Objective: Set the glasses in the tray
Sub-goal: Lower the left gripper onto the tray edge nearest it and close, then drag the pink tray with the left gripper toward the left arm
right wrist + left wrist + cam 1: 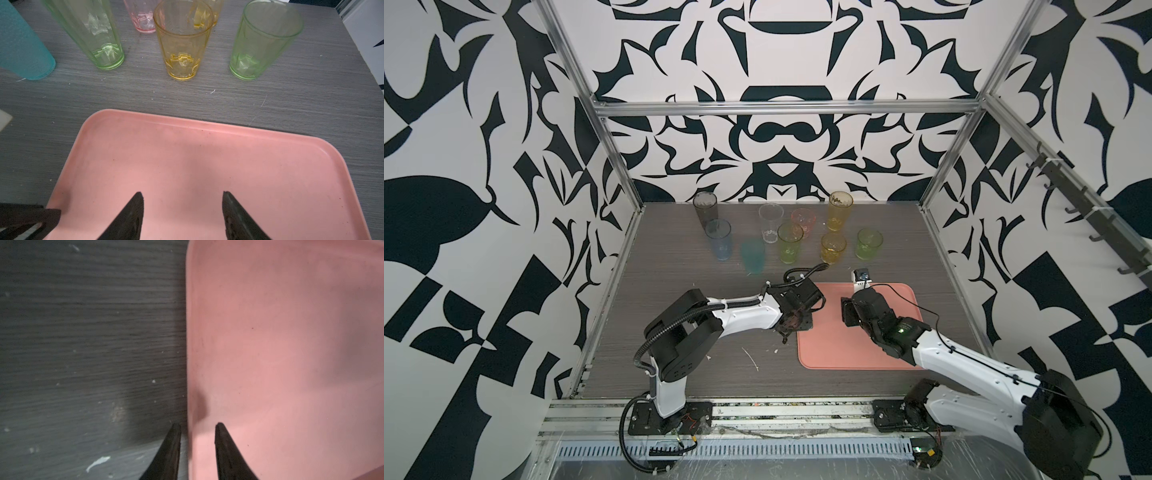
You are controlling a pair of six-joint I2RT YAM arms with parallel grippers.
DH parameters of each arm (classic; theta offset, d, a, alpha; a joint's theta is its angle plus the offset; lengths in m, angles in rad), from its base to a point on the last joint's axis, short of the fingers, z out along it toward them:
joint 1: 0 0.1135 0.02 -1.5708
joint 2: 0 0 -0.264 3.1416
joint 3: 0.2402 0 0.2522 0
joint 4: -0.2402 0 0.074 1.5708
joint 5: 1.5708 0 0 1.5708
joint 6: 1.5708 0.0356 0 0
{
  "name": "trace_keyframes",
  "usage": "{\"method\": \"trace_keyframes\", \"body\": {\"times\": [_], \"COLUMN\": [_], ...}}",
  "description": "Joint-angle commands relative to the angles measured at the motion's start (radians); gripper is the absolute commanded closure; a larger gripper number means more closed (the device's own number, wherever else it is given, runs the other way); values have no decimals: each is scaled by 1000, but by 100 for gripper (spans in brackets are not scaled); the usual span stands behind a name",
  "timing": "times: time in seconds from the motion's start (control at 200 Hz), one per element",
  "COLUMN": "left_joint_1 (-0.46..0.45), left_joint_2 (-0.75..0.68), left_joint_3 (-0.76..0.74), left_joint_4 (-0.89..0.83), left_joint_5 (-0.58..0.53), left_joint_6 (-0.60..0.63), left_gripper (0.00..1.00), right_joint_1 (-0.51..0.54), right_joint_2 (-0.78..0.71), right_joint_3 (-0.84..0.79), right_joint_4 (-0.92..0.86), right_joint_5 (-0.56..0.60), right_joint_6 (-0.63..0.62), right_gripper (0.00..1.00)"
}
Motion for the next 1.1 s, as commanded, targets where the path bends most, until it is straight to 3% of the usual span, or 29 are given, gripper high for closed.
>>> {"method": "trace_keyframes", "body": {"times": [0.0, 0.69, 0.945, 1.095], "left_joint_1": [-2, -2, 23, 56], "left_joint_2": [20, 52, -1, -59], "left_joint_3": [29, 50, -11, -53], "left_joint_4": [-47, -79, -60, -81], "left_joint_5": [-2, 4, -3, -7], "left_joint_6": [-22, -41, -37, 16], "left_gripper": [71, 90, 99, 100], "right_joint_1": [-4, -14, -21, -23], "right_joint_2": [2, 42, 21, 10], "right_joint_3": [1, 19, 12, 6], "right_joint_4": [13, -2, -3, 1], "right_joint_5": [0, -2, 3, 3], "right_joint_6": [12, 17, 22, 22], "right_gripper": [37, 37, 37, 37]}}
